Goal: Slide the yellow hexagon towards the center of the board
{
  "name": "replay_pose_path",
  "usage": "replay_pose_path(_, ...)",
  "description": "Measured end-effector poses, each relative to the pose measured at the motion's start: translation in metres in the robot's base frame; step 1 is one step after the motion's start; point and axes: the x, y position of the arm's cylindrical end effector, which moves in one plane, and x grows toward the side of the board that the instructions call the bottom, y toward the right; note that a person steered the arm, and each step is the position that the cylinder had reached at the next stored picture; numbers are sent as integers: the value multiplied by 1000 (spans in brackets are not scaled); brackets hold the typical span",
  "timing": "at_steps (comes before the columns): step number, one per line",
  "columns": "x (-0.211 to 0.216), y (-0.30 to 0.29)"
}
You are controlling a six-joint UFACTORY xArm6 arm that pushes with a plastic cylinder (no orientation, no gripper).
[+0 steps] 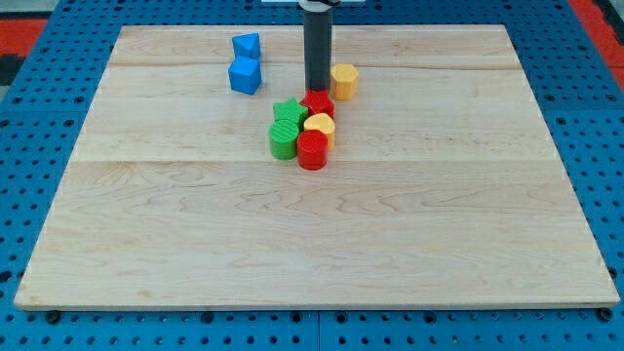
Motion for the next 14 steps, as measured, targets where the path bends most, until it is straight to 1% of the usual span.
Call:
replay_pose_path(1,-23,-4)
replay_pose_path(2,-52,26)
replay_pose_path(3,-56,75)
replay_pose_path(4,-58,62)
replay_pose_path(5,-67,29)
replay_pose_path(7,-32,27)
replay_pose_path(11,12,28)
replay_pose_path(12,15,33)
replay_pose_path(14,13,92)
